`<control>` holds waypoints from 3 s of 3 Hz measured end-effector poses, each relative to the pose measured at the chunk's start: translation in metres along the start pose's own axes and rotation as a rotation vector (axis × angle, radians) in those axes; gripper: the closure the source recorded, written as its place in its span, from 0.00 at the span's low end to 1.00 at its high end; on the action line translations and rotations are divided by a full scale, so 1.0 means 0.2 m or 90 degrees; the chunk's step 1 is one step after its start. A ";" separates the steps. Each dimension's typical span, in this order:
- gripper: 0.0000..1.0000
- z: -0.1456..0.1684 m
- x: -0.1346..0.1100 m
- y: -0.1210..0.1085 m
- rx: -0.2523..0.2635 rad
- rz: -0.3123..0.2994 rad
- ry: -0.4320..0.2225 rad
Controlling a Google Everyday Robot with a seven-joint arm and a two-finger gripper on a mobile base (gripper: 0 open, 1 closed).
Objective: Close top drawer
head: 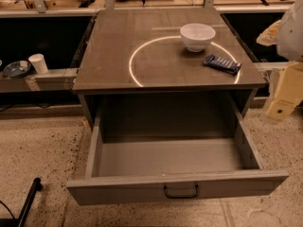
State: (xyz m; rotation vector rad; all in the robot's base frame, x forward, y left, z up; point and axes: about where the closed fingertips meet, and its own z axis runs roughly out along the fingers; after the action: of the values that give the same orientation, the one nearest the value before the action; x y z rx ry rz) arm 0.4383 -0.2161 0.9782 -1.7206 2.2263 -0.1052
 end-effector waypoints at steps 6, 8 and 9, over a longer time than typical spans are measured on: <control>0.41 0.80 0.31 0.40 -0.042 0.056 -0.219; 0.88 0.85 0.31 0.44 -0.046 0.043 -0.218; 1.00 0.95 0.37 0.57 -0.051 0.016 -0.185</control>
Offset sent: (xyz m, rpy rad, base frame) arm -0.0225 -0.0205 -0.0659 0.0008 0.0367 -0.0855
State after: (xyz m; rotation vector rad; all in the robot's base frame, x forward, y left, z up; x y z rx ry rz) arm 0.3728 -0.2306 0.7540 -1.6284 2.0614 0.2276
